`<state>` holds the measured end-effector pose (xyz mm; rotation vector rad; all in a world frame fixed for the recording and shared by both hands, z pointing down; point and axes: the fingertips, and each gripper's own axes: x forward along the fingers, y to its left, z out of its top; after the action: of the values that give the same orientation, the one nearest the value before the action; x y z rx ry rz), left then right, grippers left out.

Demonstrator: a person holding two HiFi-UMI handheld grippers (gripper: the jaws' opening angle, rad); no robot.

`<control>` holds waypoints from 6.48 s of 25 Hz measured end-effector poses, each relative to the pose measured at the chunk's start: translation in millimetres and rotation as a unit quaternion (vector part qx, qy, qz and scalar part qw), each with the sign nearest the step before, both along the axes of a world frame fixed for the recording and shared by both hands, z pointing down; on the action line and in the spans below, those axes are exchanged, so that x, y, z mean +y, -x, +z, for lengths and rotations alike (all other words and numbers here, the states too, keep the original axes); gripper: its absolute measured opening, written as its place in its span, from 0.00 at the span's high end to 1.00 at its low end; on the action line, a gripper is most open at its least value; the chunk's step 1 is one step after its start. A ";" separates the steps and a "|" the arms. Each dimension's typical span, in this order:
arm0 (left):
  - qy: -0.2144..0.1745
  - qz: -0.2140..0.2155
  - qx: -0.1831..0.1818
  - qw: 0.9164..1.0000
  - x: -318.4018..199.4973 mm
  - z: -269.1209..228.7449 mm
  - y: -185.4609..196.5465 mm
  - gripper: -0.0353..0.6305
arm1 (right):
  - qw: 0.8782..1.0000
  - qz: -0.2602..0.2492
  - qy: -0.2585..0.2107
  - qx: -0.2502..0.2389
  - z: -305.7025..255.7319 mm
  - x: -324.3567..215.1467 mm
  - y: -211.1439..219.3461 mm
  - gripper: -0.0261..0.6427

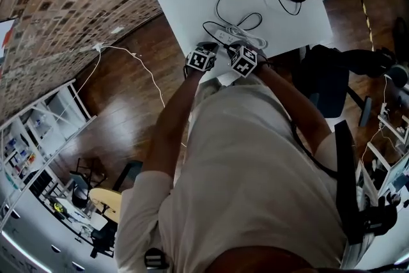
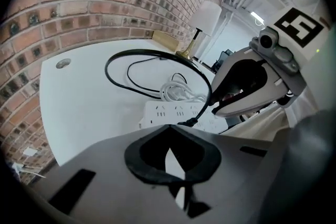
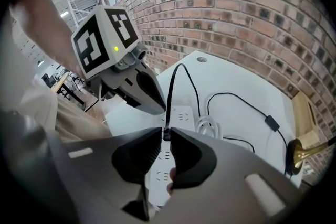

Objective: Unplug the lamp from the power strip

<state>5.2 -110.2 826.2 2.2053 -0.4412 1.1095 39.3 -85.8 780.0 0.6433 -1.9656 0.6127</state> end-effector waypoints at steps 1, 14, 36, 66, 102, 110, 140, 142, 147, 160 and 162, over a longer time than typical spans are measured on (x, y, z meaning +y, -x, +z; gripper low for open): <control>-0.005 -0.007 0.000 1.000 -4.7 0.4 -1.7 0.94 | 1.000 -0.005 -0.001 -0.001 1.8 -3.1 -0.5 0.88; -0.030 -0.037 -0.022 0.999 -6.2 20.6 -13.4 0.94 | 0.990 -0.141 0.012 0.003 13.3 -1.4 16.4 0.90; -0.146 0.031 -0.060 0.987 -0.2 28.1 -14.1 0.95 | 0.987 -0.159 0.014 -0.013 15.9 -2.5 19.1 0.93; -0.141 0.037 -0.091 0.985 1.9 28.5 -14.6 0.96 | 0.995 -0.093 0.004 -0.044 16.5 4.1 8.9 0.87; -0.230 0.180 -0.116 0.949 15.5 29.7 -10.4 0.96 | 0.994 -0.102 0.022 -0.044 21.2 6.7 16.5 0.94; -0.232 0.226 -0.161 0.932 16.4 30.9 -9.9 0.97 | 0.995 -0.092 0.021 -0.039 22.7 5.3 17.4 0.94; -0.200 0.206 -0.172 0.942 16.5 32.1 -15.9 0.97 | 0.997 -0.026 0.045 -0.057 20.7 8.5 8.1 0.96; -0.197 0.208 -0.170 0.943 16.4 31.0 -14.3 0.97 | 0.998 -0.030 0.031 -0.053 19.6 8.8 8.6 0.96; -0.195 0.202 -0.172 0.944 15.8 31.8 -10.0 0.97 | 0.996 -0.014 0.081 -0.041 21.5 3.0 15.3 0.96; -0.188 0.212 -0.175 0.943 17.5 30.3 -12.3 0.97 | 0.996 -0.053 0.063 -0.036 20.2 8.4 11.9 0.96; -0.190 0.205 -0.173 0.944 15.9 30.9 -11.8 0.97 | 0.994 -0.041 0.091 -0.039 21.8 3.7 14.0 0.96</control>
<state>16.9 -94.2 857.1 2.5118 -0.3745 1.7804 25.3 -82.1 801.8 0.4300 -1.9696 0.7641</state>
